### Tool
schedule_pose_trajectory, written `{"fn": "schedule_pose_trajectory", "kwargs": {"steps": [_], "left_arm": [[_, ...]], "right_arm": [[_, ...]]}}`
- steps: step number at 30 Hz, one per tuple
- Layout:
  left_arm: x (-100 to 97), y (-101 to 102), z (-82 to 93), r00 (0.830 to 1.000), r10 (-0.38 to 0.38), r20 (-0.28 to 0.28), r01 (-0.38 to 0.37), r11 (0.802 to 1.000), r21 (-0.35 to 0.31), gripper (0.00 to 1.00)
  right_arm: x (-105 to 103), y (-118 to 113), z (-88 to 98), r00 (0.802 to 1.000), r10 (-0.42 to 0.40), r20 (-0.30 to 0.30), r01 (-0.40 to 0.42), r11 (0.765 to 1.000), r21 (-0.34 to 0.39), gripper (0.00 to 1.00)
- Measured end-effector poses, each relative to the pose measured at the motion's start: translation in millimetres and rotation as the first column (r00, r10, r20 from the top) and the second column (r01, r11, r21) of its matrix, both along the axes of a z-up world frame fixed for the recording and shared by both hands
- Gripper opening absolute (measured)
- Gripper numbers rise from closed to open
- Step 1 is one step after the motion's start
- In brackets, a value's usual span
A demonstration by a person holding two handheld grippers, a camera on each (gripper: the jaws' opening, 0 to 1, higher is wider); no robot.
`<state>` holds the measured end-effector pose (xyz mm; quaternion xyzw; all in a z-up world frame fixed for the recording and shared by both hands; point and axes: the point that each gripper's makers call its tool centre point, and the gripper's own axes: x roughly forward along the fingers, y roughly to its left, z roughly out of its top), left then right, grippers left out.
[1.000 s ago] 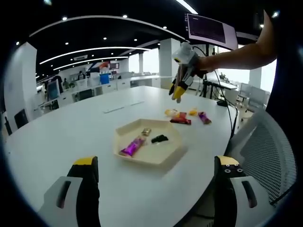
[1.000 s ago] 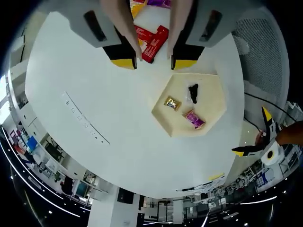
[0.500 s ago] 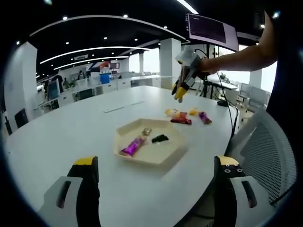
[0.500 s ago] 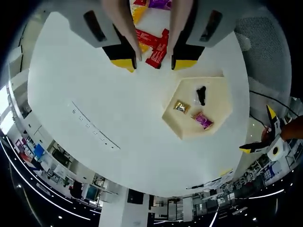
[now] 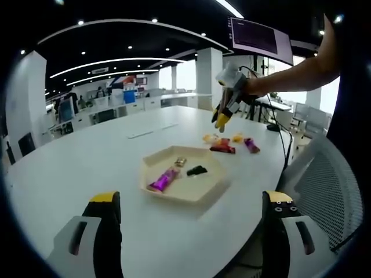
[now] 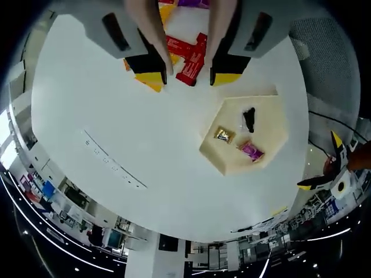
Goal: Place the target food into the container with the food tongs after gripping and lifting it, then release it inside without dropping or visibly crushing the food.
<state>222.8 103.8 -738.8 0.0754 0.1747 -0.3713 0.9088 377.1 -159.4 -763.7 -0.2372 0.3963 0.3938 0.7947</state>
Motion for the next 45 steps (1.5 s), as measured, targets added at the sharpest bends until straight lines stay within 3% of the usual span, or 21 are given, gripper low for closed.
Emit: {"fn": "schedule_pose_trajectory", "kwargs": {"steps": [19, 45], "left_arm": [[0.6, 0.9, -1.2, 1.0, -0.001, -0.002, 0.001, 1.0, 0.002, 0.98], [-0.2, -0.3, -2.0, 1.0, -0.003, -0.008, 0.003, 1.0, 0.004, 0.99]], "right_arm": [[2.1, -4.2, -28.6, 0.997, -0.061, -0.043, 0.061, 0.998, 0.013, 0.29], [3.9, -3.5, -53.3, 0.991, -0.12, -0.065, 0.122, 0.992, 0.018, 0.29]]}}
